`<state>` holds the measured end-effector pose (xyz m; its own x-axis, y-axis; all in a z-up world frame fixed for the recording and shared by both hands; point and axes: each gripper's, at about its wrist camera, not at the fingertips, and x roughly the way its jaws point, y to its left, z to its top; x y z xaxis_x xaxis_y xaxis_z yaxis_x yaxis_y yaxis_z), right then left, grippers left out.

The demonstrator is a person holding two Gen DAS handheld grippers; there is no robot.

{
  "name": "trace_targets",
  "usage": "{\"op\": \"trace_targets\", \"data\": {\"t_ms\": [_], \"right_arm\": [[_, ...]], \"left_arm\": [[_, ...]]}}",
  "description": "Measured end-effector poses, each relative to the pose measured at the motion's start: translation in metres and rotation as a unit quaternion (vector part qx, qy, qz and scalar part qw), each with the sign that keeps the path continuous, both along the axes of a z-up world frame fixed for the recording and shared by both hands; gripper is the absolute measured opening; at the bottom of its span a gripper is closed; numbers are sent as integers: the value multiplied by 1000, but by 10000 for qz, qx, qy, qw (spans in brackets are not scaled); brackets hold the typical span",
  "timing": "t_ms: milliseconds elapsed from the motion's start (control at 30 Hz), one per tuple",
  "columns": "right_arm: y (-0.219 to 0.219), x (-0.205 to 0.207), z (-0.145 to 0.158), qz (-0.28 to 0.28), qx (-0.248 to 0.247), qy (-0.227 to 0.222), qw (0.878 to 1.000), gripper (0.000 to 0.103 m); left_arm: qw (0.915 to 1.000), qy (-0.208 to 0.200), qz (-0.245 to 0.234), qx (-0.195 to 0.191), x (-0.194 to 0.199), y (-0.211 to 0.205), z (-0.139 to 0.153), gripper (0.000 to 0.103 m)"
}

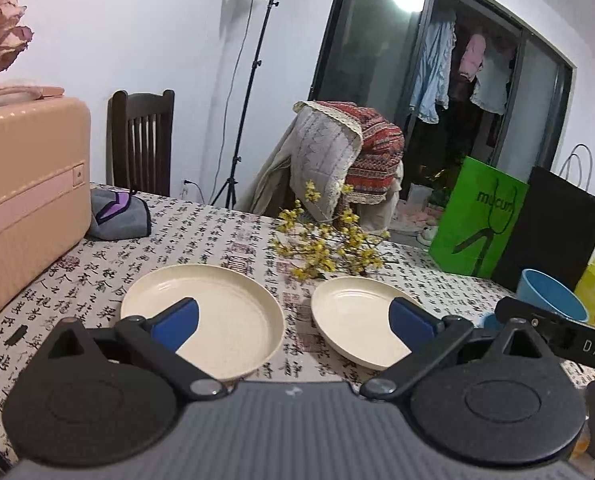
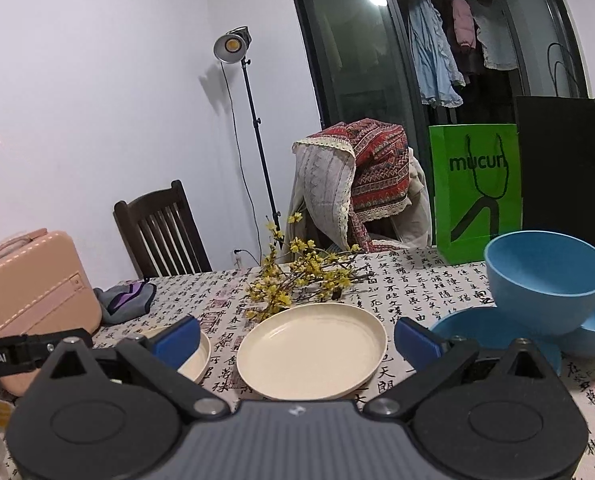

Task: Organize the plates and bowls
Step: 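Move both grippers back toward the two cream plates beside the yellow flowers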

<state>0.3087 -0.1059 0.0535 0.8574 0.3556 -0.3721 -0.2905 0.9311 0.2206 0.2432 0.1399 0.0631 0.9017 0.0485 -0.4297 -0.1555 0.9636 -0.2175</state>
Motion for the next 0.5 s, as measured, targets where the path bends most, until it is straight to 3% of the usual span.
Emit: {"op": "trace_targets", "data": {"t_ms": [500], "right_arm": [[46, 41, -13, 117, -291, 188, 9993, 103]], "left_arm": [[9986, 176, 496, -108, 36, 37, -9, 103]]}}
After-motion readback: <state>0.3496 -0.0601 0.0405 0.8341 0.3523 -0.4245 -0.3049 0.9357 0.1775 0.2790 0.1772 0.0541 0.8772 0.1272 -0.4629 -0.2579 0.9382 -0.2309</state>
